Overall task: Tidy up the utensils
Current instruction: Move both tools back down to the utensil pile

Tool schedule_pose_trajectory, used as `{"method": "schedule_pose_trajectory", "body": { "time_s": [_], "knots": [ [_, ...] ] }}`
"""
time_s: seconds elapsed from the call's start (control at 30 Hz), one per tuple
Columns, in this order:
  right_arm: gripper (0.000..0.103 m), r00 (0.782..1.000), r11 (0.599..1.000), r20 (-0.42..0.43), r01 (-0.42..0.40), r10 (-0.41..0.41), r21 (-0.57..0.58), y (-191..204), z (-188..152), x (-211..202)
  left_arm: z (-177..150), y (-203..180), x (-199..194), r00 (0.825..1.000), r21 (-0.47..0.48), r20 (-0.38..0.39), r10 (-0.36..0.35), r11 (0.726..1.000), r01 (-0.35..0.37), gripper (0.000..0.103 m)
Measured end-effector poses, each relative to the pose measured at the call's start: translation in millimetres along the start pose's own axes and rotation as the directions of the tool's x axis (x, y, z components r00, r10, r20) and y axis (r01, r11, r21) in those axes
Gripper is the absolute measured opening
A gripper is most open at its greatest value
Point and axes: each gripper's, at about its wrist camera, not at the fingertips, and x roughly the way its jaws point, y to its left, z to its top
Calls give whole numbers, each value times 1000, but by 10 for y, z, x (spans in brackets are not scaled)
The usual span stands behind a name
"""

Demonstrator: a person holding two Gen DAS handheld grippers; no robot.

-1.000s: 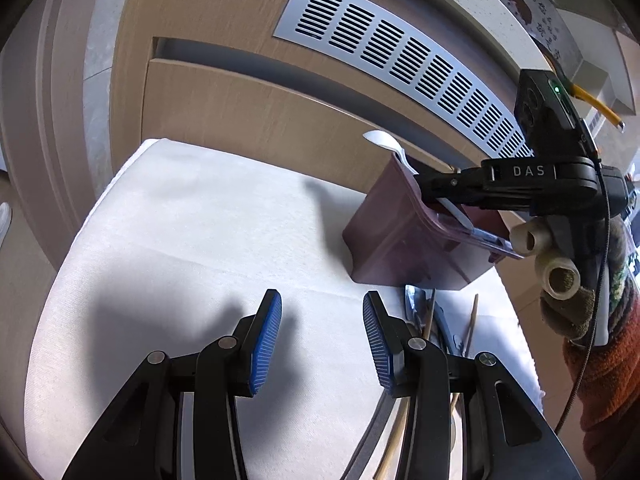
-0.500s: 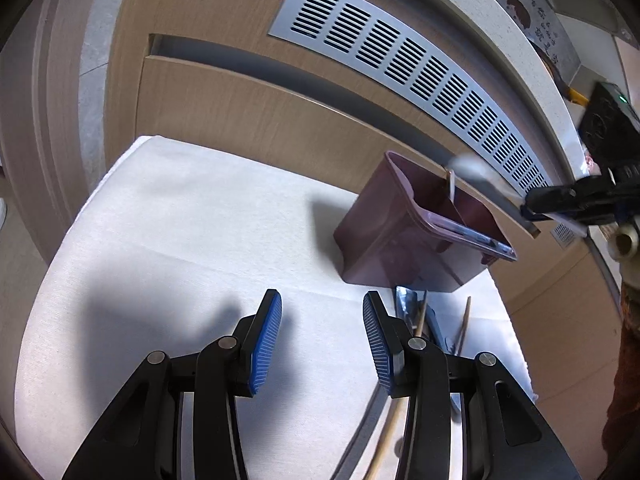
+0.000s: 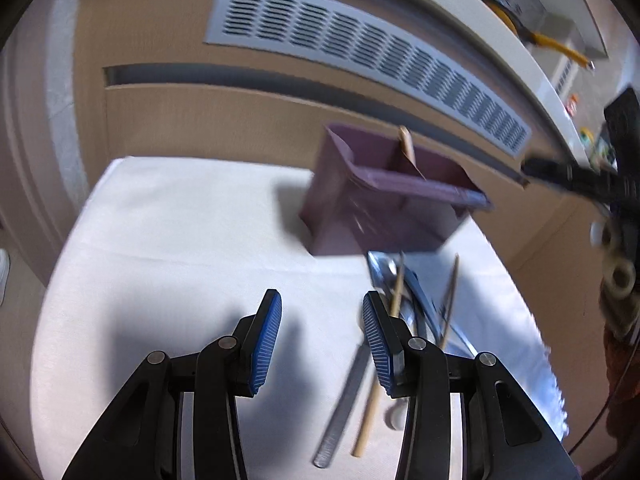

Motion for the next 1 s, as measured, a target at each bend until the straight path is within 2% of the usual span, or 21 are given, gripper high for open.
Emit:
{"method": "schedule_pose_trajectory", "body": {
  "time_s": [0.07, 0.17, 0.23, 0.33, 0.43, 0.53, 0.63, 0.7, 0.8, 0.9, 1.0],
  "knots": [
    [28, 997, 1000, -74, -2, 2, 6, -96, -355, 123, -50, -86, 64, 1000, 20, -31, 4, 1000, -3, 43],
    [28, 990, 1000, -138, 12, -9, 23, -166, -748, 351, -111, -218, 138, 997, 50, -69, 23, 999, -20, 43],
    [28, 986, 999, -167, 22, -16, 32, -167, -871, 479, -133, -306, 141, 996, 74, -83, 35, 997, -28, 43],
    [28, 986, 985, -163, 65, -39, 157, -357, -912, 612, -148, -427, 116, 994, 105, -91, 58, 993, -48, 43],
    [28, 982, 934, -180, 120, -61, 337, -598, -867, 770, -149, -503, 138, 992, 117, -100, 71, 991, -59, 43],
    [28, 982, 915, -181, 121, -54, 384, -634, -778, 950, -123, -595, 202, 991, 128, -110, 71, 990, -57, 43],
    [28, 972, 925, -218, 156, -82, 346, -557, -721, 1131, -104, -703, 288, 988, 164, -130, 78, 985, -56, 43],
    [28, 971, 948, -218, 160, -100, 276, -483, -735, 1121, -98, -753, 354, 985, 188, -153, 82, 981, -53, 43],
    [25, 973, 975, -220, 115, -71, 191, -442, -881, 992, -124, -771, 491, 973, 198, -221, 74, 980, -30, 43],
    [22, 977, 977, -209, 77, -34, 200, -546, -1068, 802, -174, -759, 612, 957, 197, -274, 93, 980, -39, 43],
    [23, 982, 974, -184, 74, -34, 213, -658, -1201, 653, -245, -743, 673, 934, 115, -357, 7, 993, 37, 43]
  ]
}}
